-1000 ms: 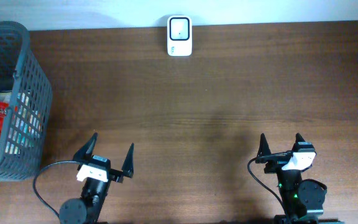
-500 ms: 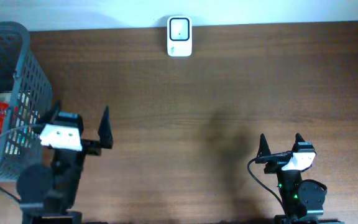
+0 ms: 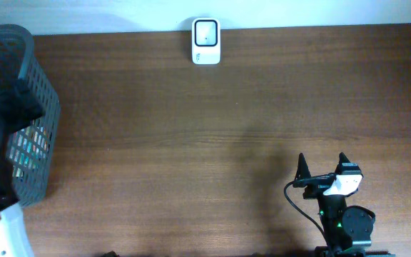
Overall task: Scan the item barcode
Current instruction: 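Reach the left gripper into the grey basket and grasp the red Hacks candy bag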
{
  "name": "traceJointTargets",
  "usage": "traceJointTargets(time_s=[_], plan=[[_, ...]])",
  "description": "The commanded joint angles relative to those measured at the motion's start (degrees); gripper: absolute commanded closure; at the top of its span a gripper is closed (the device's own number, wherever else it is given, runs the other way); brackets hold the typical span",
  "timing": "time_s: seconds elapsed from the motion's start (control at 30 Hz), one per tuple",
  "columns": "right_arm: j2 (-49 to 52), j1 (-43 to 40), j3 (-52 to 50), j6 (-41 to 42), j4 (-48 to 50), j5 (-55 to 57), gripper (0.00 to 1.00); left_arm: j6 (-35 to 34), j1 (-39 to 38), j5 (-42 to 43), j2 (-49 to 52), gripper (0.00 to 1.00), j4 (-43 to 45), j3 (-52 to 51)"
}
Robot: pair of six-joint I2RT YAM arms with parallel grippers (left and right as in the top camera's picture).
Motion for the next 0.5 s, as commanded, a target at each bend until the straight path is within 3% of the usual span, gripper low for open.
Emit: traceJointTargets(time_s=[0.0, 0.1, 0.23, 0.3, 0.47], plan=[[-0.3, -0.3, -0.5, 0.4, -0.1, -0.3, 0.02, -2.1, 4.0, -0.8, 0.5, 0.01, 0.7, 1.4], [-0.3, -0.3, -0.5, 0.4, -0.1, -0.3, 0.02, -5.1, 6.7, -5.0, 2.0, 0.01, 0.8, 1.4], [-0.3, -0.3, -0.5, 0.4, -0.1, -0.3, 0.02, -8.2, 7.6, -3.9, 2.6, 0.01, -3.9, 1.4], [-0.3, -0.3, -0.5, 0.4, -0.1, -0.3, 0.02, -13.7, 7.8, -5.3, 2.6, 0.01, -3.1, 1.4], [-0.3, -0.3, -0.5, 0.4, -0.1, -0.3, 0.02, -14.1, 9.7, -9.5, 3.8, 0.01, 3.0, 1.4]])
